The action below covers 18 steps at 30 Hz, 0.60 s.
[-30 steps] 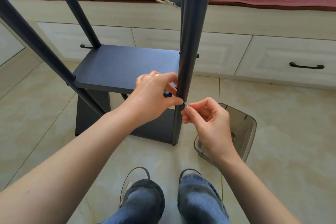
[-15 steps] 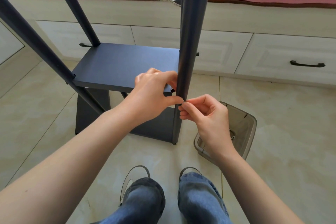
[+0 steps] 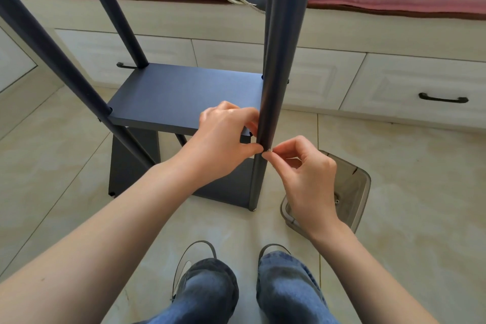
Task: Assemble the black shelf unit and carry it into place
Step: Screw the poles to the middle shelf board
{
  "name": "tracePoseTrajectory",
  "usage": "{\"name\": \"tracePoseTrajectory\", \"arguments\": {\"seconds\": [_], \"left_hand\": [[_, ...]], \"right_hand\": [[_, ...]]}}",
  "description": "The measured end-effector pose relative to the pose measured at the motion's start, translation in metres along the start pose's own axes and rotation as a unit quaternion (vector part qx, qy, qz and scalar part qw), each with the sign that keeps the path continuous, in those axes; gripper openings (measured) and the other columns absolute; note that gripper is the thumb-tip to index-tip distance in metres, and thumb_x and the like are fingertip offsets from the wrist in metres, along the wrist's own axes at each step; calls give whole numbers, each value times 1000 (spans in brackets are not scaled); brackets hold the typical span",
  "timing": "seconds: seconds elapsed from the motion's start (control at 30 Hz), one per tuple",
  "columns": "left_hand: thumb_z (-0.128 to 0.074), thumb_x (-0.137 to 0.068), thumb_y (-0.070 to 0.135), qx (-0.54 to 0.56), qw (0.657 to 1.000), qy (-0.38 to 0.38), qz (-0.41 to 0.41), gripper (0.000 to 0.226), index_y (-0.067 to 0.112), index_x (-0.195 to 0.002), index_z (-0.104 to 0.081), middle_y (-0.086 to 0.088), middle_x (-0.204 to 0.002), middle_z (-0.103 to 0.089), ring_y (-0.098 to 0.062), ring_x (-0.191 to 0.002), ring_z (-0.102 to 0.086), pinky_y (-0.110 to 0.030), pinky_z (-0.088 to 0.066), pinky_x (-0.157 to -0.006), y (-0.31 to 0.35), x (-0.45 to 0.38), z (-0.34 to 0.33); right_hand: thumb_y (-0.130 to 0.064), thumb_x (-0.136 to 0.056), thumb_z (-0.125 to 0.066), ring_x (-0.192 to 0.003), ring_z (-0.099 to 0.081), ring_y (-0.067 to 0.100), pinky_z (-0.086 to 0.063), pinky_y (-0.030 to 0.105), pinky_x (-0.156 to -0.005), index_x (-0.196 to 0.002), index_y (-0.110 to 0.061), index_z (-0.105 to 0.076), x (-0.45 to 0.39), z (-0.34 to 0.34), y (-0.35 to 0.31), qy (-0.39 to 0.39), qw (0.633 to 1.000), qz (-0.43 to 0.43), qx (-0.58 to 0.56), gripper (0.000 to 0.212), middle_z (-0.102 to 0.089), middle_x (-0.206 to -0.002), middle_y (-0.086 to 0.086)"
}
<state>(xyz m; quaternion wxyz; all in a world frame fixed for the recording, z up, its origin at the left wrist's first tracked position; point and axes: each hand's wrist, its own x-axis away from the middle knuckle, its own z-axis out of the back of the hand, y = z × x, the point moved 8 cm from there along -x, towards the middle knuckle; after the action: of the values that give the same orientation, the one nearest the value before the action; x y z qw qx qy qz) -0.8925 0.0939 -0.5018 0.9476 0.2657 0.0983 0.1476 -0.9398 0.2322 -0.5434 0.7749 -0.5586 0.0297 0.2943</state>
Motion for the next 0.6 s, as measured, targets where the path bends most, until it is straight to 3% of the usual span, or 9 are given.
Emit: {"name": "tracePoseTrajectory", "arguments": {"seconds": [0.17, 0.27, 0.43, 0.6], "left_hand": [[-76, -88, 25, 7, 1000, -1, -6, 18, 26, -104, -68, 12, -98, -63, -14, -113, -48, -49, -41, -106, 1, 1, 0], [-76, -88, 26, -5, 1000, 0, -16, 19, 23, -105, -68, 13, -99, -60, -13, -111, -45, -49, -40, -104, 1, 1, 0], [-78, -86, 27, -42, 999, 17, -25, 30, 21, -114, -69, 6, -133, -52, -18, -133, -31, -46, -26, -109, -1, 2, 0], [-76, -88, 23, -36, 998, 49, -34, 29, 24, -116, -70, 4, -138, -47, -22, -136, -26, -46, -26, -106, -4, 10, -3]], "right_hand": [[-24, -84, -76, -65, -63, 8, -49, 17, -61, -80, -13, -70, -1, -1, 5, 2, 1000, -28, -14, 13, -65, -67, -11], [-26, -85, -74, -64, -64, 9, -51, 21, -61, -82, -14, -71, -1, -4, 10, -5, 998, -55, -30, 13, -66, -67, -9], [-15, -87, -74, -73, -66, 2, -51, 15, -67, -90, -14, -73, 2, -2, 7, -22, 999, -29, -1, 3, -67, -75, -15], [-13, -87, -74, -77, -65, 4, -53, 21, -70, -92, -14, -71, -7, 0, 2, -40, 999, -11, 18, 6, -68, -80, -14]]}}
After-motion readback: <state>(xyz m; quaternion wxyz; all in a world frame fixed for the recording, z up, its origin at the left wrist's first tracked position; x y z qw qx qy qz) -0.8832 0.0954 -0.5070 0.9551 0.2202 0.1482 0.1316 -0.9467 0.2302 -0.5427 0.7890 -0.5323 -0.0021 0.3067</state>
